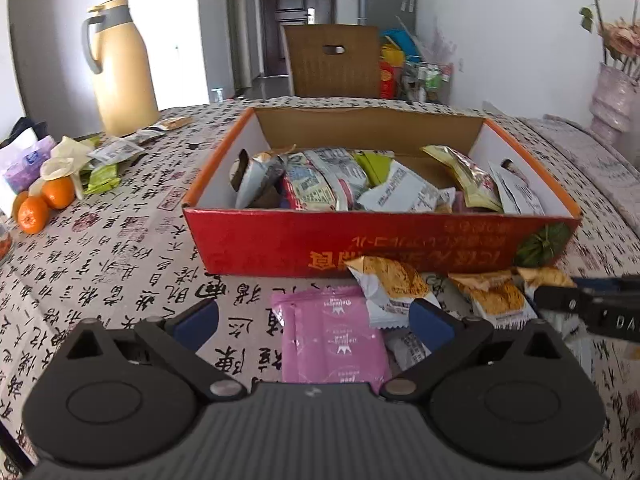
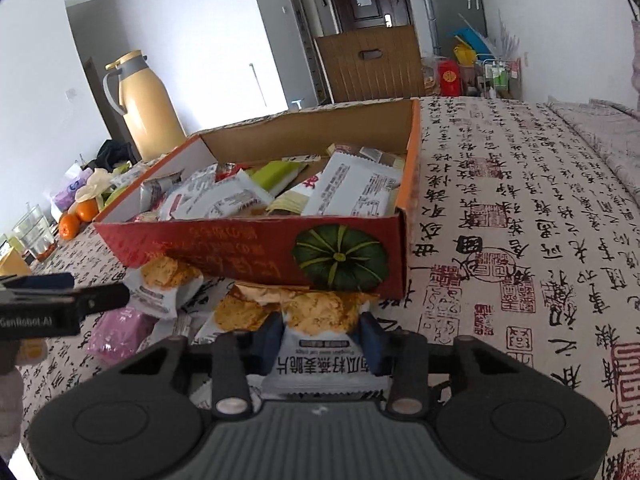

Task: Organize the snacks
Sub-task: 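Move both tools back over the snack pile beside the box, then grasp the pink packet with the left tool while the right tool grasps a cookie sachet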

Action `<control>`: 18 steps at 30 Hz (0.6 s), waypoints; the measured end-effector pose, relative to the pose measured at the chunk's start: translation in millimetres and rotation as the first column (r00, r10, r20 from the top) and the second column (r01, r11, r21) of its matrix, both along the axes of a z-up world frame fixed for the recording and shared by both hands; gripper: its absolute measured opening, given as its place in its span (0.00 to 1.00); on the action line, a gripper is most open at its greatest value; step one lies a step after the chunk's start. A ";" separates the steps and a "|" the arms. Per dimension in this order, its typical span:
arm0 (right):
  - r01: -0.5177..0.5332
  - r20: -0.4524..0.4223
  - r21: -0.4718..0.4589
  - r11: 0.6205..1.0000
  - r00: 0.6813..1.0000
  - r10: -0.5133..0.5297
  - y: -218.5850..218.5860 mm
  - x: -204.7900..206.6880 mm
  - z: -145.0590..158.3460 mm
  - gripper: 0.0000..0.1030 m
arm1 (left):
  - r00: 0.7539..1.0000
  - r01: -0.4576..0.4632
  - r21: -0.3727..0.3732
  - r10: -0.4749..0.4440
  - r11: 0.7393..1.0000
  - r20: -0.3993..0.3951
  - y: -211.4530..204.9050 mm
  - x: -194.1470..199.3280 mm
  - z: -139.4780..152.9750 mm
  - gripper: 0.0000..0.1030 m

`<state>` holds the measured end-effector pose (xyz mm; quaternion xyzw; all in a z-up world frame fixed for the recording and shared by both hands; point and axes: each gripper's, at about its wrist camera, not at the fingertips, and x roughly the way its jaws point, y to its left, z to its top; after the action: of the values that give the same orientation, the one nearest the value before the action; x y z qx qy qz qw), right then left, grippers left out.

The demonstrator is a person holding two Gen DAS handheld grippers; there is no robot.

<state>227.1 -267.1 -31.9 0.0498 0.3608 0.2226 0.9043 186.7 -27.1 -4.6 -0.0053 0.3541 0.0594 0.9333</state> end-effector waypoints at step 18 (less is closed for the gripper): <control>0.256 0.146 0.024 0.966 0.955 -0.257 4.6 -60.3 11.9 0.37 | 0.995 0.004 -0.061 -0.010 0.998 -0.101 11.5 15.6 -24.5 1.00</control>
<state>166.7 -262.5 -20.0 0.0817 0.2827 0.1072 0.9497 202.4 -15.7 -29.1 -0.0292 0.4028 0.0455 0.9137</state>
